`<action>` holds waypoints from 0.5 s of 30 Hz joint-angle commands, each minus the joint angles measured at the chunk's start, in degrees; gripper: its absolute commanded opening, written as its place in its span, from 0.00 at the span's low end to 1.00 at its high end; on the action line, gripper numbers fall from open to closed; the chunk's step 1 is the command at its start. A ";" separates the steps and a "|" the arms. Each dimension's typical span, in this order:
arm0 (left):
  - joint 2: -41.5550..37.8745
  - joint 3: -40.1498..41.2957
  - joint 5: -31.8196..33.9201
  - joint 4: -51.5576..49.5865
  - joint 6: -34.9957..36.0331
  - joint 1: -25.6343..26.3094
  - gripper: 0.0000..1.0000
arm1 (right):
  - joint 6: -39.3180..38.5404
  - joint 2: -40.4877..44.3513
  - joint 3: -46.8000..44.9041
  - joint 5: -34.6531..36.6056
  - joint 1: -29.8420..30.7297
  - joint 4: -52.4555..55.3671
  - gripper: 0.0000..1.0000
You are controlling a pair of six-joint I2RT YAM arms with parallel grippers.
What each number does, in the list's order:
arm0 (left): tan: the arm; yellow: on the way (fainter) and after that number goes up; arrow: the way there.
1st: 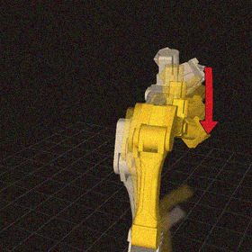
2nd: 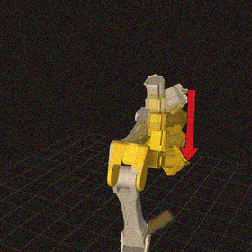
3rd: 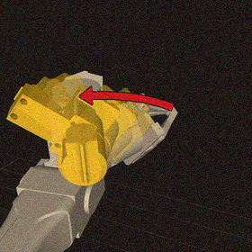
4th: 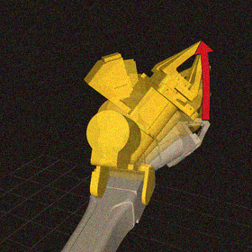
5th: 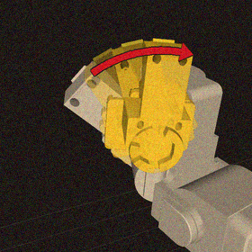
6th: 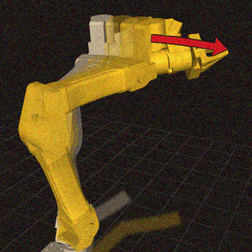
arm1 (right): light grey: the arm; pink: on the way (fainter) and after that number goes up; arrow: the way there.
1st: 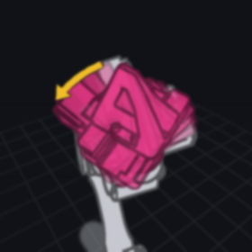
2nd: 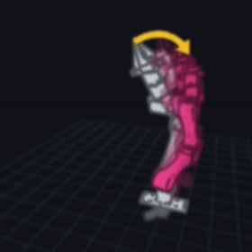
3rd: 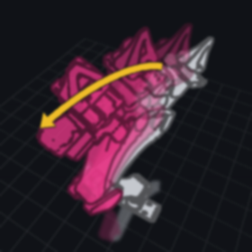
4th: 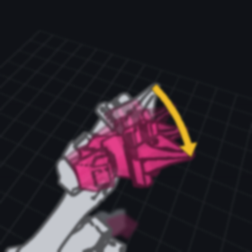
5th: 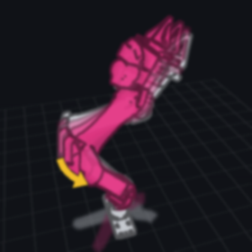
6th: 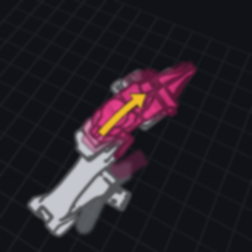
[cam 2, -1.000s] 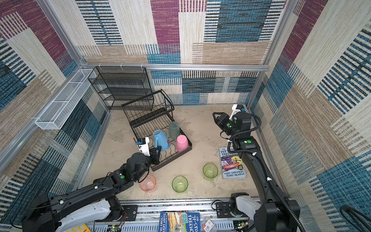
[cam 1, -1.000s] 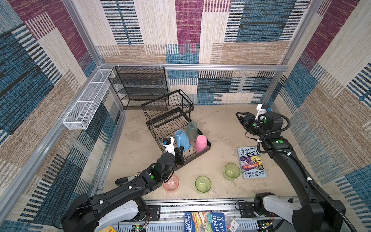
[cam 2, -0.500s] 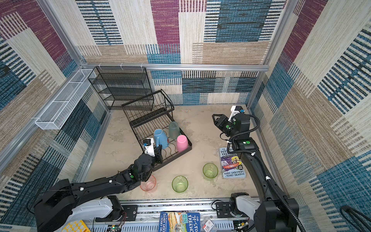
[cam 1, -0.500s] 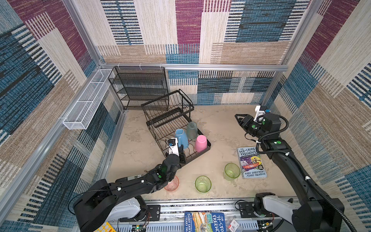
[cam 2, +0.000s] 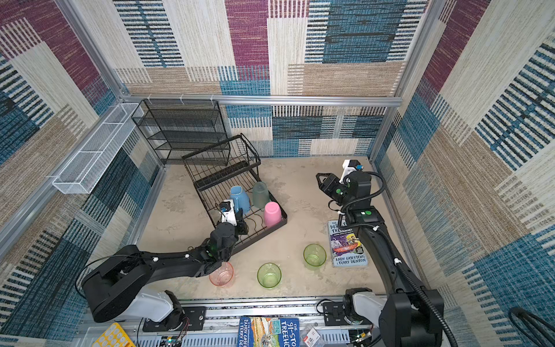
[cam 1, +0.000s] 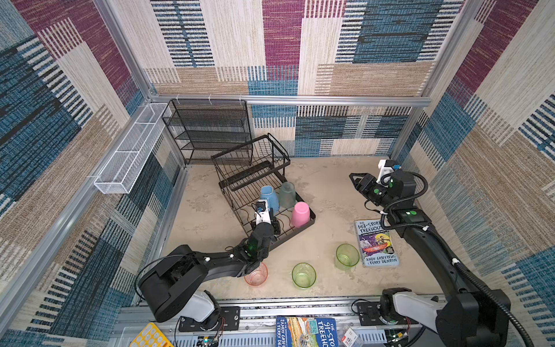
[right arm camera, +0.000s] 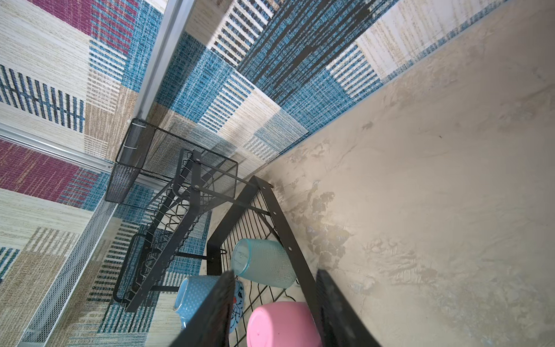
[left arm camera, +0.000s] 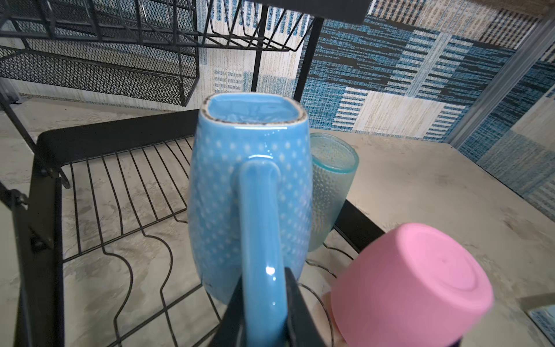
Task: Load cups into a dish rack
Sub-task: Place the cup upside down at the dish rack.
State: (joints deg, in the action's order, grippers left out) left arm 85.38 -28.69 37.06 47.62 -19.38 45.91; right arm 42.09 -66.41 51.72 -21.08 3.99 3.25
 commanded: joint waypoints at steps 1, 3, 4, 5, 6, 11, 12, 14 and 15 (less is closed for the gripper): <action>1.99 -2.16 -0.89 6.60 1.36 -1.48 0.01 | -1.30 -0.76 -0.20 -1.30 0.05 -2.87 0.47; 3.62 -3.13 -1.78 7.27 1.14 -2.46 0.01 | -1.41 -1.34 -0.09 -1.63 0.05 -2.89 0.47; 4.34 -3.58 -2.18 7.61 0.94 -3.10 0.01 | -1.45 -1.58 -0.07 -1.83 0.05 -2.98 0.47; 5.05 -4.01 -2.92 7.75 0.63 -3.85 0.01 | -1.47 -1.77 -0.02 -1.96 0.10 -3.20 0.47; 5.60 -4.54 -3.26 7.64 0.37 -4.33 0.01 | -1.48 -1.92 0.03 -2.03 0.05 -3.24 0.47; 9.18 -6.50 -5.40 7.92 -0.37 -6.71 0.01 | -1.68 -2.83 0.22 -2.19 0.10 -3.51 0.47; 9.69 -6.64 -5.62 8.12 -0.55 -7.03 0.01 | -1.66 -3.01 0.22 -2.29 0.11 -3.59 0.47; 11.08 -7.22 -6.36 8.65 -0.57 -7.86 0.01 | -1.65 -3.19 0.02 -2.45 0.14 -4.02 0.47; 11.59 -7.57 -6.57 8.56 -0.57 -8.14 0.00 | -1.58 -3.41 0.03 -2.41 0.14 -4.10 0.47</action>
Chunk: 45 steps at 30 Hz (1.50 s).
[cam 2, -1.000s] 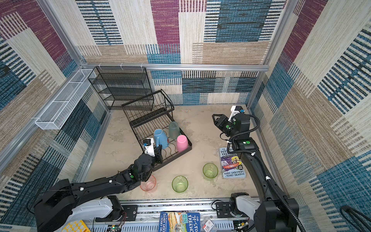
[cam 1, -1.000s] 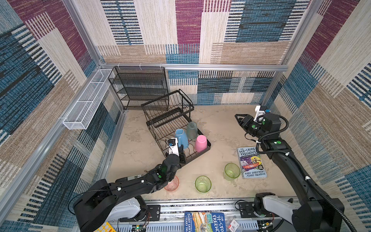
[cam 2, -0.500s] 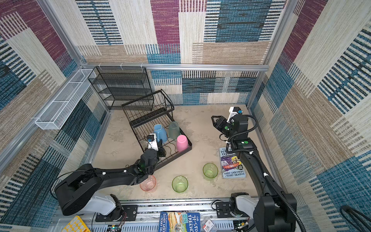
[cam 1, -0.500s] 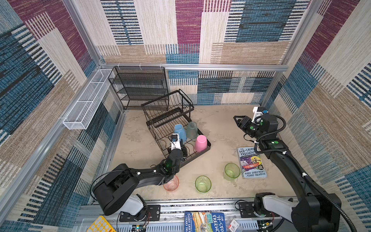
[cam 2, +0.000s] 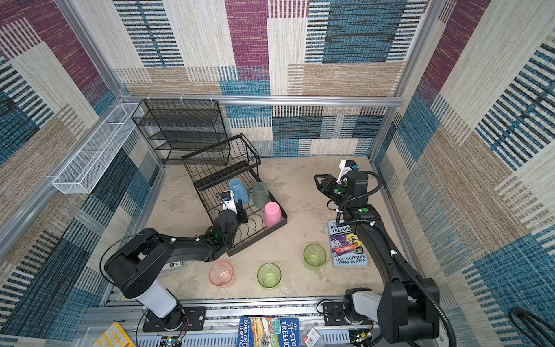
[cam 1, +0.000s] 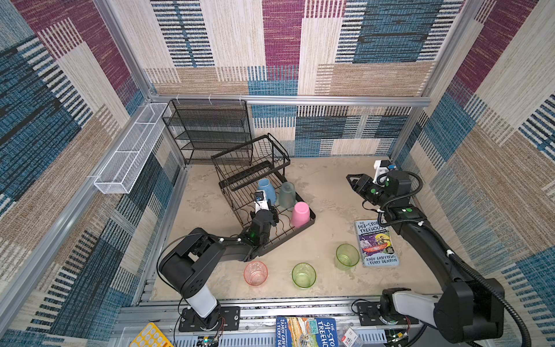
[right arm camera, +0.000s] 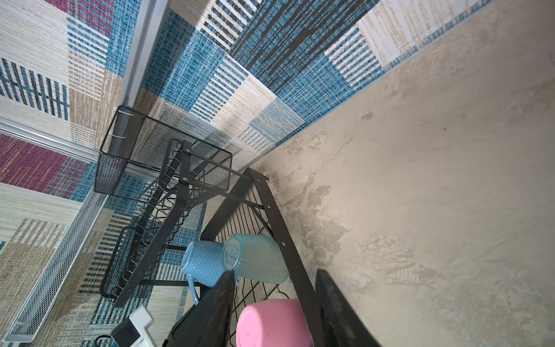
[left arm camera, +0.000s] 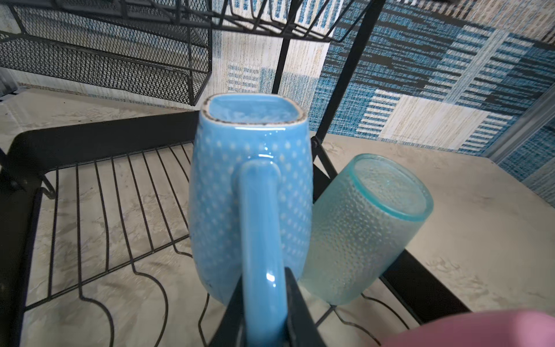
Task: Load cups into a dish rack
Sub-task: Place the cup upside down at the dish rack.
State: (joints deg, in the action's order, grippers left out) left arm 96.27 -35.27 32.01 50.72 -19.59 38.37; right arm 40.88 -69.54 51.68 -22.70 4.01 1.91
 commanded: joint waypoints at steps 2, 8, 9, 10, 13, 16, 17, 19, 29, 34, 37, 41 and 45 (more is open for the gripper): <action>1.88 -1.60 -2.34 5.97 -0.36 -1.44 0.00 | -0.37 -0.53 0.09 -0.84 0.12 -2.89 0.47; 5.34 -4.45 -4.05 6.88 1.00 -3.12 0.01 | -0.54 -1.37 0.18 -0.94 0.12 -3.52 0.47; 5.73 -5.00 -4.38 6.95 1.13 -3.35 0.00 | -0.57 -1.52 0.20 -1.05 0.12 -3.71 0.47; 6.46 -5.57 -4.71 7.11 1.43 -3.55 0.00 | -0.59 -1.63 0.17 -1.12 0.12 -3.84 0.47; 8.07 -7.18 -4.91 7.53 2.37 -4.06 0.00 | -0.79 -1.70 0.16 -1.13 0.12 -3.93 0.47; 9.46 -8.32 -5.51 7.48 2.37 -4.86 0.00 | -1.02 -1.61 0.08 -0.82 0.12 -3.84 0.47; 9.85 -8.69 -5.64 7.40 2.45 -5.10 0.00 | -1.13 -1.53 0.08 -0.78 0.12 -3.84 0.47; 10.88 -9.40 -5.69 7.66 3.22 -5.43 0.00 | -1.33 -1.61 0.01 -0.76 0.12 -3.91 0.47; 14.91 -12.15 -5.82 8.47 4.87 -7.19 0.00 | -1.25 -1.50 -0.95 -0.67 0.12 -4.96 0.47; 16.57 -13.27 -6.23 9.14 5.38 -7.76 0.01 | -1.33 -1.18 -1.36 -0.33 0.12 -5.24 0.47; 16.75 -14.02 -6.26 8.84 5.88 -7.87 0.02 | -1.39 -1.05 -1.73 -0.23 0.12 -5.59 0.47; 16.82 -14.40 -6.26 8.12 5.18 -8.05 0.04 | -1.24 -1.05 -1.67 -0.41 0.09 -5.54 0.47; 16.93 -14.33 -6.92 7.41 3.13 -8.24 0.08 | -1.24 -0.43 -2.04 -0.05 0.13 -5.44 0.47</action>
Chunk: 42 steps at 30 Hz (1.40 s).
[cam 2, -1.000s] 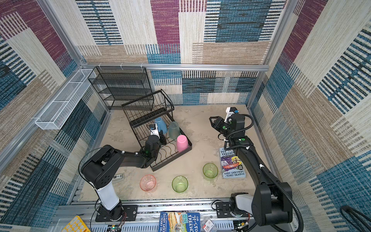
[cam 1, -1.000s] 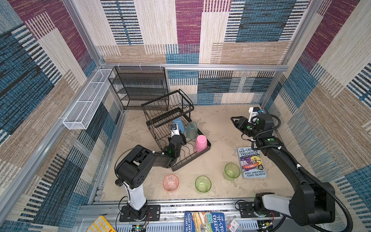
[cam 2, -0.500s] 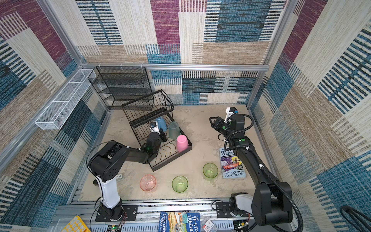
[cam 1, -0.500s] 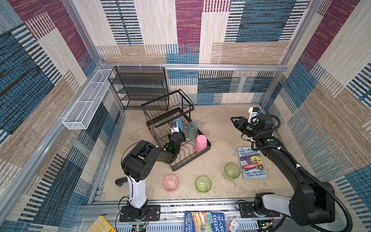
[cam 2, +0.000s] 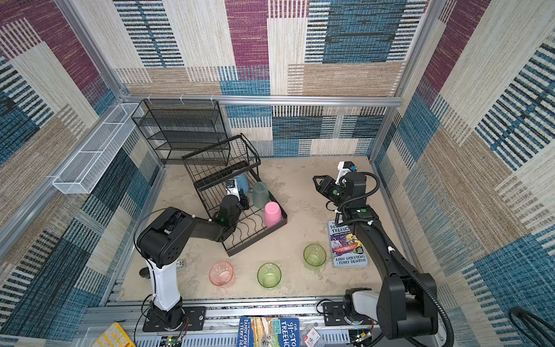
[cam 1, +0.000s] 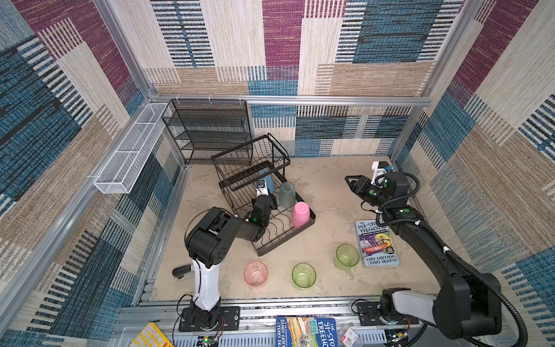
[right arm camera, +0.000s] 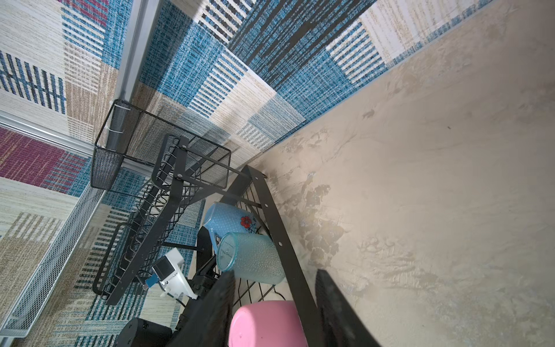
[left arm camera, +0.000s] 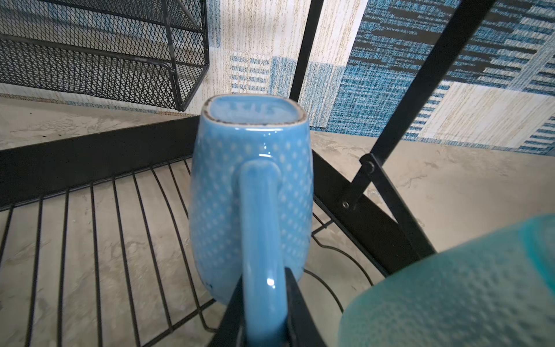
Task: Load cups into a dish rack
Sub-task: Place the cup upside down at the dish rack.
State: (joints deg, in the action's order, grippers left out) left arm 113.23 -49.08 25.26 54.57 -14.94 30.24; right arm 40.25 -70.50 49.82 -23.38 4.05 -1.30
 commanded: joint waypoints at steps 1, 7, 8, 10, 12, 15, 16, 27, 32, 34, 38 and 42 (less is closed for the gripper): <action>-0.07 -0.44 -0.27 3.56 -1.82 -0.11 0.09 | -0.65 0.62 -0.15 0.61 0.08 -2.09 0.47; -0.11 -0.51 -0.93 3.11 -2.53 -0.12 0.21 | -0.71 0.75 -0.20 0.61 0.08 -2.04 0.48; -0.14 -0.42 -1.00 3.07 -2.62 -0.14 0.23 | -0.70 0.72 -0.17 0.62 0.08 -2.03 0.48; -0.37 -0.33 -0.96 3.07 -2.73 -0.10 0.26 | -0.72 0.76 -0.25 0.54 0.13 -2.04 0.48; -0.40 -0.40 -1.07 2.92 -2.81 -0.09 0.27 | -0.74 0.75 -0.25 0.53 0.08 -2.04 0.48; -0.55 -0.32 -1.26 2.74 -3.16 -0.14 0.27 | -0.70 1.01 -0.34 0.61 0.08 -1.96 0.49; -0.51 -0.31 -1.26 2.75 -3.25 -0.09 0.27 | -0.70 1.07 -0.34 0.60 0.08 -1.95 0.49; -2.63 0.50 -2.44 1.61 -3.65 -0.14 0.40 | -1.12 1.29 -0.34 -0.01 0.08 -1.20 0.50; -4.50 1.80 -3.46 0.68 -4.35 -0.11 0.52 | -1.65 0.87 0.35 0.04 0.05 0.11 0.51; -5.47 2.43 -3.81 0.24 -4.55 -0.09 0.53 | -2.10 0.73 0.70 0.37 0.16 0.78 0.51; -7.91 4.13 -5.03 -0.97 -5.73 -0.11 0.60 | -3.56 -0.20 2.22 2.35 1.08 3.79 0.52; -10.02 5.12 -7.19 -3.21 -6.71 -0.01 0.65 | -5.12 -1.23 3.59 4.27 2.59 6.55 0.56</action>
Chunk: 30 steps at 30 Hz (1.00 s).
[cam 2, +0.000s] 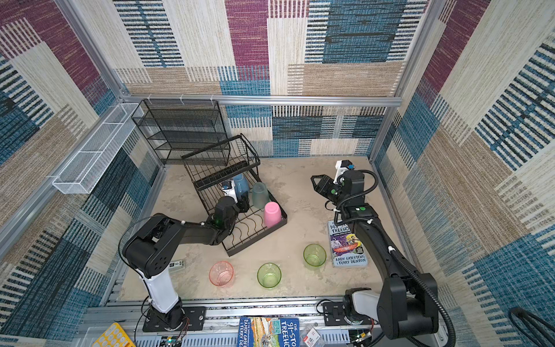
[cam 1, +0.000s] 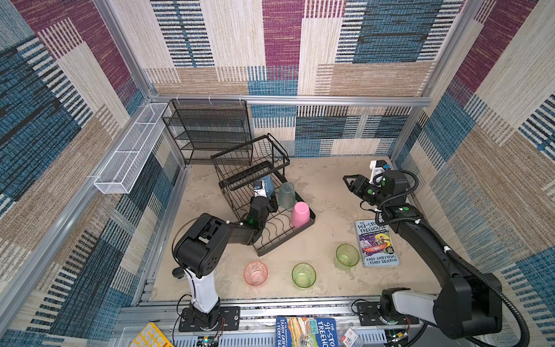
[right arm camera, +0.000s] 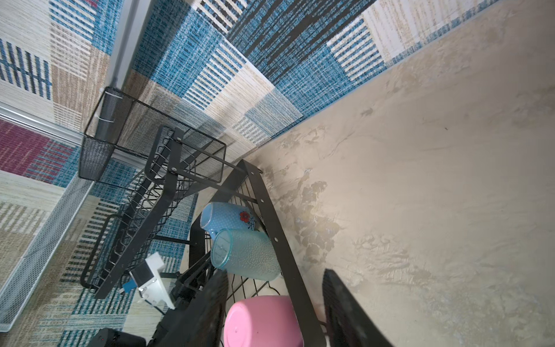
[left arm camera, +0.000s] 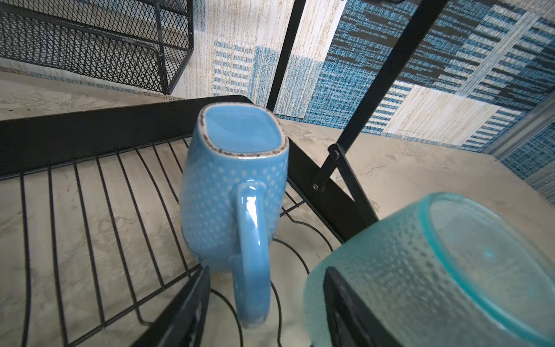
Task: Load cups into a dish rack
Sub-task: Place the cup upside down at the dish rack.
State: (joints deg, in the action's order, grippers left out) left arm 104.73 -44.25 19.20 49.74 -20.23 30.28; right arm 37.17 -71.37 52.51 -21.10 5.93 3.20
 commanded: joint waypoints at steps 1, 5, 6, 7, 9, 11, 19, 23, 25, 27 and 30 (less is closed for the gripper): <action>-2.10 0.74 -1.43 1.08 -1.71 0.02 0.66 | -2.31 -0.55 1.08 2.51 1.15 2.40 0.56; -4.08 2.30 -2.40 -0.42 -2.62 0.04 0.70 | -3.68 -1.26 1.58 4.25 3.25 3.49 0.59; -4.67 2.61 -2.57 -0.99 -2.83 0.10 0.71 | -4.08 -1.51 1.86 4.87 3.85 3.97 0.60; -5.19 3.08 -2.86 -1.32 -3.05 0.09 0.71 | -4.57 -1.72 2.13 5.53 4.56 4.54 0.61; -6.33 3.94 -3.64 -2.01 -3.28 0.15 0.71 | -5.46 -2.04 2.52 6.53 5.87 5.46 0.62; -7.58 4.95 -3.77 -2.45 -3.33 0.30 0.71 | -6.37 -2.28 2.63 7.64 7.03 6.17 0.62; -11.35 9.14 -4.94 -2.52 -3.33 0.79 0.71 | -8.67 -3.07 2.68 10.91 11.63 8.04 0.65; -12.78 10.62 -5.31 -2.54 -2.68 1.42 0.72 | -9.79 -3.31 2.86 11.90 13.42 8.82 0.65; -13.68 11.13 -5.57 -2.96 -2.13 1.92 0.71 | -10.59 -3.40 2.94 12.76 14.64 9.48 0.66; -14.64 11.63 -5.45 -3.58 -1.26 2.56 0.71 | -11.40 -3.47 3.03 13.73 15.83 10.15 0.66; -16.75 12.23 -5.32 -5.66 -0.12 3.47 0.71 | -13.19 -3.51 3.86 15.55 17.88 11.61 0.66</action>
State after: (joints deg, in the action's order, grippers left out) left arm 89.32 -32.42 14.59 45.58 -22.28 33.30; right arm 26.52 -74.76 55.40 -8.32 22.65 13.69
